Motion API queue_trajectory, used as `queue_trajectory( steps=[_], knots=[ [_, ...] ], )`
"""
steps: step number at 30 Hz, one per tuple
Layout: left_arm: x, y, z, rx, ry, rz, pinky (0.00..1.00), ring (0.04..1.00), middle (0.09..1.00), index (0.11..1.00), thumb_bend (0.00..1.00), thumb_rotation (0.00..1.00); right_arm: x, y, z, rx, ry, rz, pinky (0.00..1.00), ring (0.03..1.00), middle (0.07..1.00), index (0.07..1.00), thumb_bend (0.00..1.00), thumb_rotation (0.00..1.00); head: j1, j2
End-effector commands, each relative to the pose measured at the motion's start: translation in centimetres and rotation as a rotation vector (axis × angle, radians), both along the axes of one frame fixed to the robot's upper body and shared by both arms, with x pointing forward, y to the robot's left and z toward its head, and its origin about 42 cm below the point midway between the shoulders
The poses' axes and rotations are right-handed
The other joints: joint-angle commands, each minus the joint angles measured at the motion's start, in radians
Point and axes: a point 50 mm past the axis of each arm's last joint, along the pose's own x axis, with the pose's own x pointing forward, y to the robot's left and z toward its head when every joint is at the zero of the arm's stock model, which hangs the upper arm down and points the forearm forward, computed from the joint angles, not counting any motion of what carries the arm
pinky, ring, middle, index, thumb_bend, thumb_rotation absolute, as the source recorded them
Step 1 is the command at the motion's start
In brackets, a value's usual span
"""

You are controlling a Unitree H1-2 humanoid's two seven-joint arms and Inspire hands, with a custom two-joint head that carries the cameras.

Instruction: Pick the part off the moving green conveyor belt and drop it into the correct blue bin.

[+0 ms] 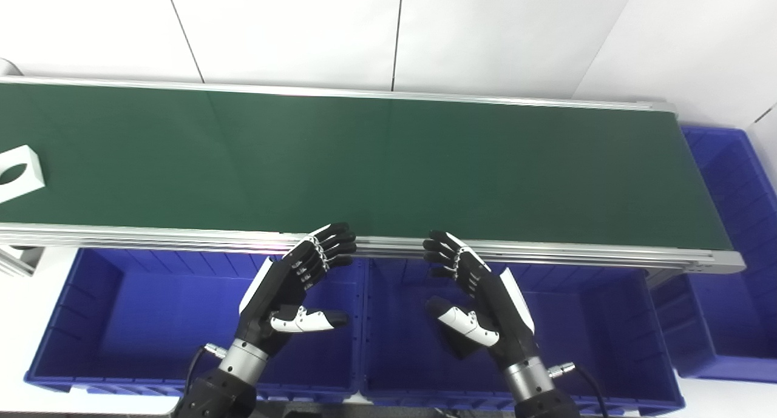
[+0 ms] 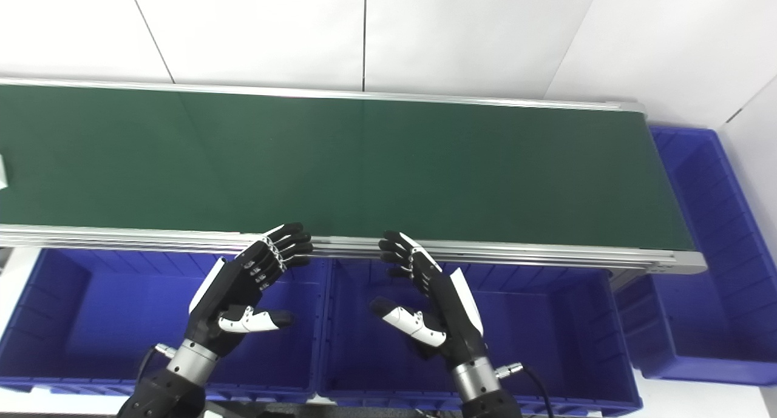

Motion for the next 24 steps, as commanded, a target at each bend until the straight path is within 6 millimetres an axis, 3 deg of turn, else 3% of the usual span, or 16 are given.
queue_trajectory(
  steps=[1, 19, 24],
  knots=[
    [0.46, -0.02, 0.77, -0.006, -0.047, 0.003, 0.78, 0.807, 0.825, 0.829, 0.91, 0.26, 0.45, 0.27, 1.08, 0.027, -0.082, 0.000, 0.74, 0.815, 0.840, 0.871, 0.67, 0.63, 0.000, 0.002],
    [0.49, 0.30, 0.61, 0.000, -0.052, 0.001, 0.78, 0.807, 0.827, 0.833, 0.91, 0.28, 0.45, 0.46, 0.97, 0.035, -0.087, 0.002, 0.74, 0.808, 0.834, 0.868, 0.66, 0.62, 0.002, -0.003],
    [0.50, 0.42, 0.61, 0.005, -0.050, 0.002, 0.78, 0.804, 0.824, 0.837, 0.92, 0.28, 0.52, 0.56, 0.83, 0.033, -0.090, 0.004, 0.74, 0.804, 0.828, 0.865, 0.66, 0.63, 0.030, -0.017]
  ],
)
